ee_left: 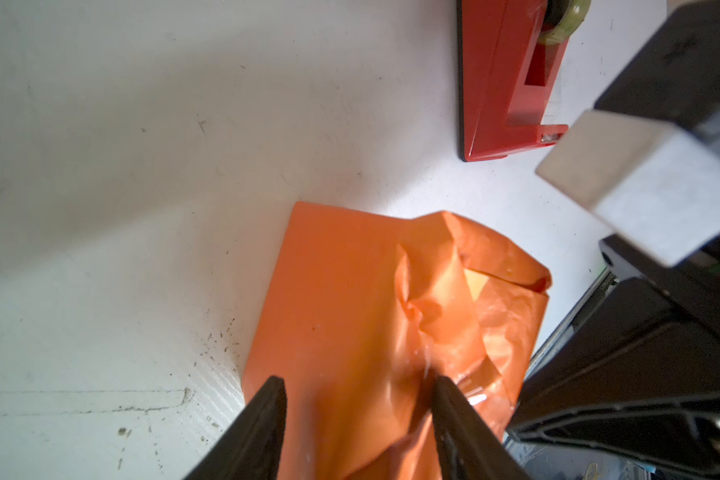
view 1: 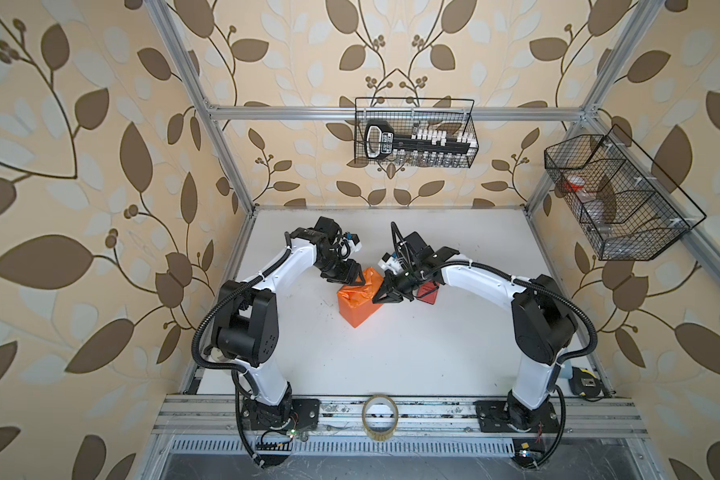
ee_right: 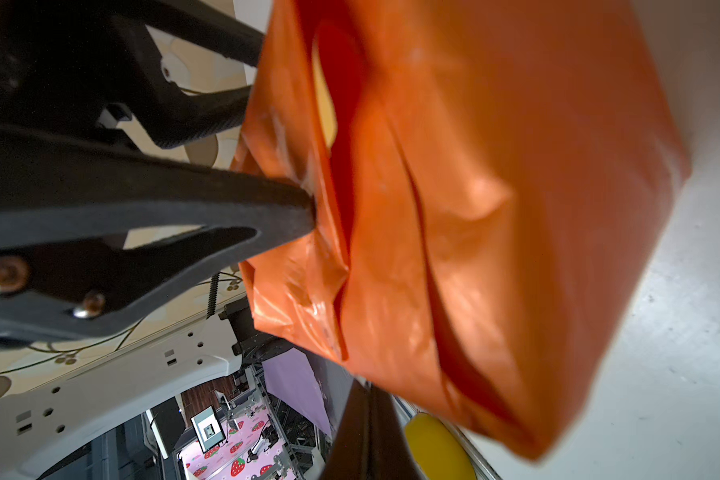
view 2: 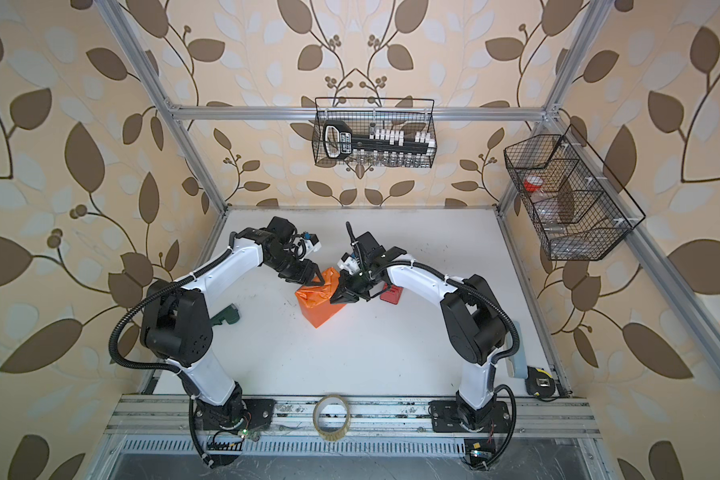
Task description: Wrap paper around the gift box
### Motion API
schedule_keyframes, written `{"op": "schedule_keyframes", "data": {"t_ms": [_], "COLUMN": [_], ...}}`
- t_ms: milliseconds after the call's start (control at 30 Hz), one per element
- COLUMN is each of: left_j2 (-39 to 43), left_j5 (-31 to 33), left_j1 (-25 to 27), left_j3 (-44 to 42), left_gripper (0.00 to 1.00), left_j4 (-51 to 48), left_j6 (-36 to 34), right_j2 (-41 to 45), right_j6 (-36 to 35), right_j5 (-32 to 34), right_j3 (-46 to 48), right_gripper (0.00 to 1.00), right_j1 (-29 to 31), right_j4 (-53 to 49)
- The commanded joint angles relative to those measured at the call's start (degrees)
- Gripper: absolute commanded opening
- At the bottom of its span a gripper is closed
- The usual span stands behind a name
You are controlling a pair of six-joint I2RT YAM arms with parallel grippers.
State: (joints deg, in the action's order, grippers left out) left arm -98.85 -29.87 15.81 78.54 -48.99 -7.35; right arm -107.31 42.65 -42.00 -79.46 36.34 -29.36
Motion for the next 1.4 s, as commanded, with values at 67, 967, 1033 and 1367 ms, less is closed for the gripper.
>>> {"op": "schedule_keyframes", "data": {"t_ms": [67,967,1033,1367], "left_j2": [-2.62,3.71,4.33,8.53], "left_j5": [7.81,-3.29,-4.39,-9.53], "left_j1": [0.62,3.85,5.56,10.53], "left_j3": [-2.97,-0.19,-1.8,-3.26], "left_gripper": [0.57,0.58,0.58,0.69], "left_j4": [-2.43,-4.68,-4.46,-4.72], "left_j6": [-1.61,0.85,0.07,-1.41], "right_j2": [-3.97,22.11,25.92,37.89], "right_j6": [4.81,-1.89,-3.33,-12.66], "right_j5": [6.34,16.08,16.86,23.07], "right_j3": [2.78,17.98,20.74,28.66], "right_gripper": [0.0,0.19,0.19,0.23], "right_j1": [0.93,-1.51,-2.72,-4.38], "right_j4": [4.03,4.2,4.0,0.81]}}
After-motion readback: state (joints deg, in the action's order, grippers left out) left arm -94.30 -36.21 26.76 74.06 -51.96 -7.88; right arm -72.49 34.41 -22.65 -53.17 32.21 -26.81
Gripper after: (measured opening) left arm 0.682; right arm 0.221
